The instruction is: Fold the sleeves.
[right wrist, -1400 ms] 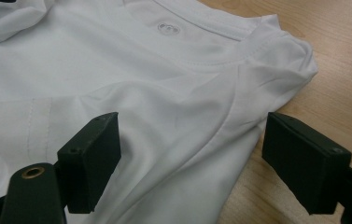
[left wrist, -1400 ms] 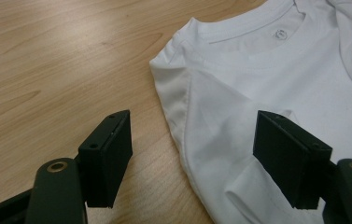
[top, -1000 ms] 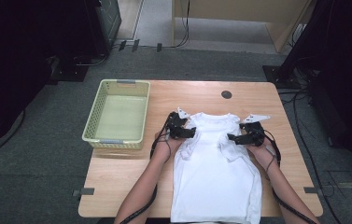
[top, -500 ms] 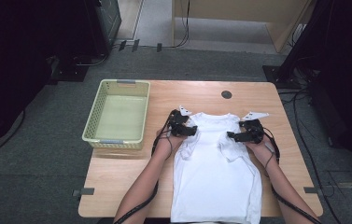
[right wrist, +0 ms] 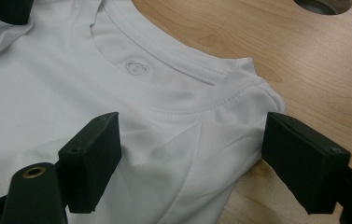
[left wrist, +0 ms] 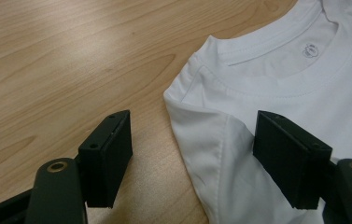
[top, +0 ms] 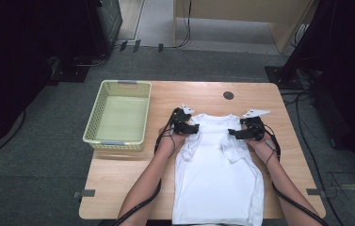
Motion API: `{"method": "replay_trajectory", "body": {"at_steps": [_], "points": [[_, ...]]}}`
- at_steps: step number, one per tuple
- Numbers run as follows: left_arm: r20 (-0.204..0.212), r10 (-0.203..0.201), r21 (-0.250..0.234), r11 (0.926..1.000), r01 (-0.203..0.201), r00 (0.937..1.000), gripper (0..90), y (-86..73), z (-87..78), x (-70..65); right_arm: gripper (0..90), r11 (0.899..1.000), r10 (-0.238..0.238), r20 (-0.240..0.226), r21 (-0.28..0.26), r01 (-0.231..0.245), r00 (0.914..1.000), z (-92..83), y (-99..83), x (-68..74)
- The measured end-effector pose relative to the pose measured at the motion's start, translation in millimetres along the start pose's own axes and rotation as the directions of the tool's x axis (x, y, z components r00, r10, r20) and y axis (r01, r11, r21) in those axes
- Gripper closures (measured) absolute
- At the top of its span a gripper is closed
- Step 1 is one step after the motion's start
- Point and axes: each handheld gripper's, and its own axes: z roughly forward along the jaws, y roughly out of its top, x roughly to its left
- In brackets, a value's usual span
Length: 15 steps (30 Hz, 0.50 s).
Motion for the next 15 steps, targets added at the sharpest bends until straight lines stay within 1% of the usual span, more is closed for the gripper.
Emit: {"method": "replay_trajectory", "body": {"at_steps": [4, 8, 9, 12, 13, 15], "points": [[-0.009, 0.002, -0.004, 1.0, -0.002, 1.0, 28.7, 0.2, 2.4, 2.1, 20.3, 1.0, 0.008, 0.001, -0.001, -0.008, 1.0, 1.6, 1.6, -1.2], [-0.022, 0.036, 0.008, 0.9993, -0.036, 0.9991, 28.8, 3.1, 3.6, 2.4, 20.3, 1.0, 0.005, 0.012, -0.001, -0.005, 0.9999, 2.5, 2.5, -3.9], [-0.025, 0.039, 0.009, 0.9992, -0.039, 0.9989, 28.8, 3.8, 4.1, 2.6, 20.4, 1.0, 0.007, 0.015, -0.003, -0.007, 0.9999, 2.5, 2.6, -4.8], [-0.029, 0.062, 0.017, 0.9979, -0.062, 0.9976, 28.8, 6.4, 4.9, 2.0, 21.7, 1.0, 0.024, 0.015, -0.013, -0.024, 0.9996, 2.7, 2.2, -8.6], [-0.027, 0.063, 0.013, 0.9979, -0.063, 0.9976, 28.8, 7.0, 5.3, 1.8, 21.8, 0.999, 0.034, 0.016, -0.015, -0.034, 0.9993, 3.0, 2.3, -9.6], [-0.022, 0.048, 0.003, 0.9988, -0.048, 0.9986, 28.8, 7.2, 7.3, 1.5, 21.8, 0.999, 0.038, 0.017, -0.015, -0.037, 0.9991, 3.8, 2.5, -12.2]]}}
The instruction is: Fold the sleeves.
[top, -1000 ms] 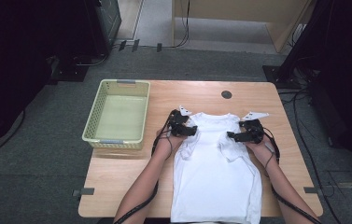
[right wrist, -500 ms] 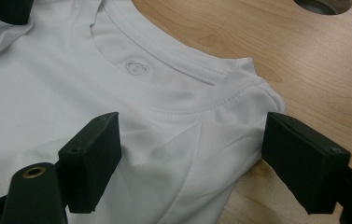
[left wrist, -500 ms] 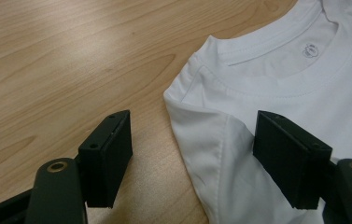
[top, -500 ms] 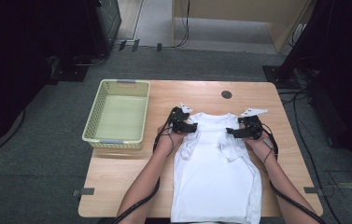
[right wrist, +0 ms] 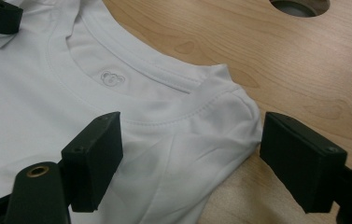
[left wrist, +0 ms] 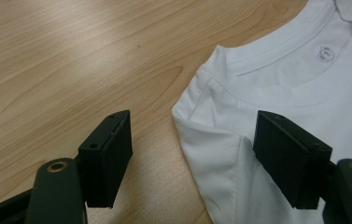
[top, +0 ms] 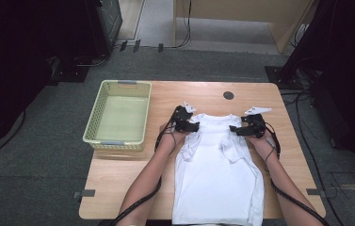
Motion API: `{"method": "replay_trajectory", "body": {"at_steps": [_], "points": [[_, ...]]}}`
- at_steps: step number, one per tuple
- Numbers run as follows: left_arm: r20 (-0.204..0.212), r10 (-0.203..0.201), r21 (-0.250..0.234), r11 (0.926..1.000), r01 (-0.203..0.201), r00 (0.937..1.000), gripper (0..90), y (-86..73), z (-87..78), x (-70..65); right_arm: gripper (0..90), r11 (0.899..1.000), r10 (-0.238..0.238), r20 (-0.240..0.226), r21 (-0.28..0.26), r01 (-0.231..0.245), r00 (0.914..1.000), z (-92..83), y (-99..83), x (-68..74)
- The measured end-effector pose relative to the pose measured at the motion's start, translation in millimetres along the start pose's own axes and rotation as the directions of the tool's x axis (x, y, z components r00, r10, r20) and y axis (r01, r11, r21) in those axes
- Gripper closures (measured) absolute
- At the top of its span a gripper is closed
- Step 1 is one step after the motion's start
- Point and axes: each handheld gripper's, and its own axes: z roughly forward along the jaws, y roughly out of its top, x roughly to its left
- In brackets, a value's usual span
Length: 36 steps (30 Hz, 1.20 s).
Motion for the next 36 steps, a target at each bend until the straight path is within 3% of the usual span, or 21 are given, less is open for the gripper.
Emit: {"method": "replay_trajectory", "body": {"at_steps": [9, 16, 19, 28, 36], "points": [[0.007, -0.025, -0.007, 0.9997, 0.025, 0.9997, 28.8, 1.4, 4.4, 1.6, 21.8, 1.0, -0.016, 0.009, 0.017, 0.015, 0.9998, 3.1, 2.6, -4.8], [-0.004, -0.024, -0.014, 0.9996, 0.024, 0.9997, 28.8, 3.6, 7.7, 2.3, 21.8, 1.0, -0.007, 0.006, 0.02, 0.006, 1.0, 8.8, 3.5, -6.0], [-0.007, -0.044, -0.024, 0.9988, 0.044, 0.999, 28.8, 3.1, 9.4, 3.8, 22.2, 1.0, 0.01, 0.002, 0.009, -0.01, 0.9999, 10.2, 5.0, -6.1], [-0.007, -0.032, -0.02, 0.9993, 0.032, 0.9995, 28.7, 7.8, 14.7, 4.5, 22.2, 1.0, -0.002, 0.014, 0.006, 0.002, 0.9999, 16.2, 8.8, -9.2], [-0.002, -0.018, -0.017, 0.9997, 0.018, 0.9998, 27.5, 10.7, 17.7, 3.5, 22.9, 1.0, -0.005, -0.006, -0.003, 0.005, 1.0, 18.0, 10.2, -13.4]]}}
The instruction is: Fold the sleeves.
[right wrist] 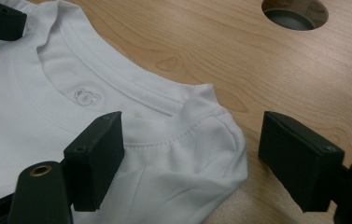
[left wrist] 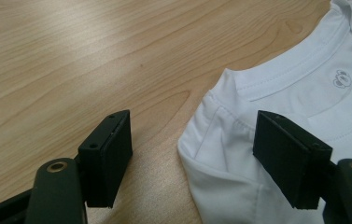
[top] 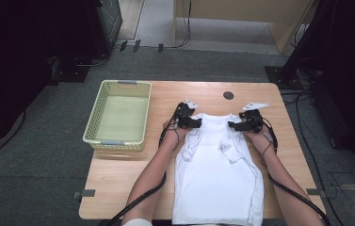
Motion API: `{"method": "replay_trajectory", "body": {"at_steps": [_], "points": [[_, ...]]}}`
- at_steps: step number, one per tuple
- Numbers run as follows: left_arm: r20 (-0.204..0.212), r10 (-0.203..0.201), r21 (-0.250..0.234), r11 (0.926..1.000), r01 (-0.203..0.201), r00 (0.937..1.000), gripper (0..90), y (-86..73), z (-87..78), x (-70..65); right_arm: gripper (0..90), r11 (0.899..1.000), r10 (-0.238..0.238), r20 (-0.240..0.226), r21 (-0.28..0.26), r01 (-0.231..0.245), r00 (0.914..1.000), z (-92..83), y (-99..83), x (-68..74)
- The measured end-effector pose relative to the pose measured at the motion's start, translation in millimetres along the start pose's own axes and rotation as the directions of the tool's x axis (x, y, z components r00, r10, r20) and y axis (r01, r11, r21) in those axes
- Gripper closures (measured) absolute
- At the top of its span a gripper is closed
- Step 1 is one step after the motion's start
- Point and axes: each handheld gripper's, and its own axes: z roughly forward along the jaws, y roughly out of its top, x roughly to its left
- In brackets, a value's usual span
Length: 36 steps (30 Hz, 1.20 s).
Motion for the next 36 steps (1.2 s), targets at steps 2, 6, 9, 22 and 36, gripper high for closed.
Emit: {"method": "replay_trajectory", "body": {"at_steps": [2, 6, 9, 22, 36], "points": [[0.001, -0.004, 0.002, 1.0, 0.004, 1.0, 27.5, -0.1, 0.0, 0.3, 23.0, 1.0, -0.003, 0.002, -0.002, 0.003, 1.0, 0.8, 0.4, -0.4], [0.002, 0.0, 0.002, 1.0, 0.0, 1.0, 27.5, -0.4, -0.1, 0.4, 22.9, 1.0, -0.008, 0.001, -0.013, 0.008, 1.0, 2.0, -0.2, -1.0], [0.012, 0.008, 0.002, 1.0, -0.008, 0.9999, 27.5, -0.8, -0.6, 2.2, 22.9, 1.0, -0.005, 0.007, -0.015, 0.005, 1.0, 2.2, -0.3, 0.0], [0.025, 0.012, -0.021, 0.9997, -0.012, 0.9996, 48.5, -4.7, -5.8, -2.1, 50.1, 0.999, -0.015, -0.012, -0.041, 0.014, 0.9998, -0.6, -2.0, 5.3], [0.03, 0.028, -0.027, 0.9993, -0.027, 0.9992, 67.3, -7.7, -10.0, -3.6, 77.3, 0.999, -0.014, -0.026, -0.052, 0.012, 0.9996, -1.1, -2.8, 15.4]]}}
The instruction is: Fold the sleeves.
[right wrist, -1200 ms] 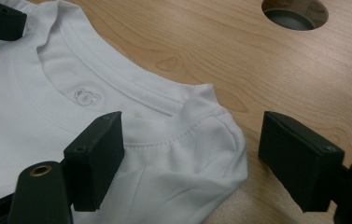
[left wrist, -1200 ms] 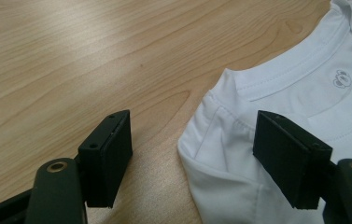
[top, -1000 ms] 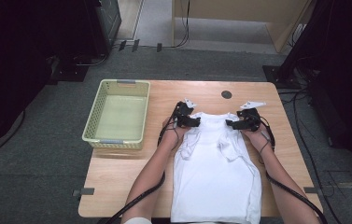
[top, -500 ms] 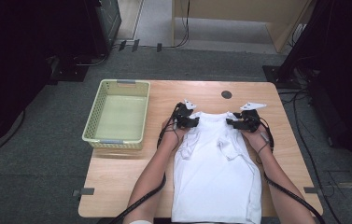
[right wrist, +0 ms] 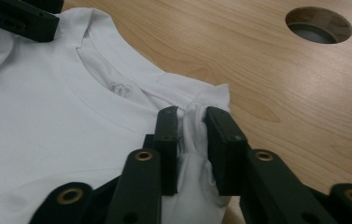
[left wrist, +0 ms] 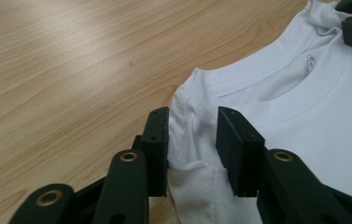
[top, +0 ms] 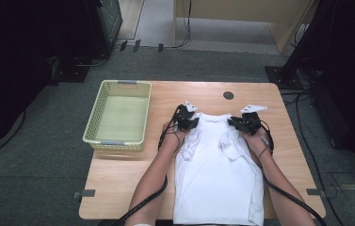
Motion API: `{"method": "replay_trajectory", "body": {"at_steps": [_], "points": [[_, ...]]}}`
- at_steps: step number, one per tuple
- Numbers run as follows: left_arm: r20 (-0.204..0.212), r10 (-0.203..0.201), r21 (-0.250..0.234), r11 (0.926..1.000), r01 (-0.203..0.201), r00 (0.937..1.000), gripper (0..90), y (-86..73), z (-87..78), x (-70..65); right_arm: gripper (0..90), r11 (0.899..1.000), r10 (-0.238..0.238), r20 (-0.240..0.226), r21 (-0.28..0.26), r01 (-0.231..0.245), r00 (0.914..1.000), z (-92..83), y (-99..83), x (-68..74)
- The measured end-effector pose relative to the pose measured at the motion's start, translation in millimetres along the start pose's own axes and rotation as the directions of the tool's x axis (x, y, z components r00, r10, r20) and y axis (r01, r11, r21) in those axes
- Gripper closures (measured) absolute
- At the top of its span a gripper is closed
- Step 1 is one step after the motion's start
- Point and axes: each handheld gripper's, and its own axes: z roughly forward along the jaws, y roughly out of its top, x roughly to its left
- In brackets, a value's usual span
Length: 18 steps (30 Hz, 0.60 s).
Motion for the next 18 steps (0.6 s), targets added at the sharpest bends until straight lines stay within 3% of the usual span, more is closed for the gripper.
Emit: {"method": "replay_trajectory", "body": {"at_steps": [4, 6, 9, 18], "points": [[0.006, 0.018, -0.003, 0.9998, -0.018, 0.9998, 76.2, -0.8, -0.9, -2.2, 84.0, 0.999, 0.028, -0.028, 0.019, -0.027, 0.9992, 0.2, 2.0, 1.5], [0.005, 0.035, 0.001, 0.9994, -0.035, 0.9994, 78.5, -1.3, -1.9, -2.9, 84.2, 0.999, 0.002, -0.025, 0.036, -0.001, 0.9997, 0.3, 4.4, 4.3], [0.029, 0.007, -0.004, 1.0, -0.006, 0.9996, 82.6, -2.3, -2.6, -0.9, 84.2, 0.998, -0.032, -0.013, 0.058, 0.033, 0.9994, 0.8, 8.0, 9.1], [0.042, -0.011, 0.015, 0.9998, 0.01, 0.9991, 86.8, -2.5, -6.3, 5.5, 84.2, 0.994, -0.003, -0.039, 0.109, 0.007, 0.9992, 3.7, 16.7, 12.8]]}}
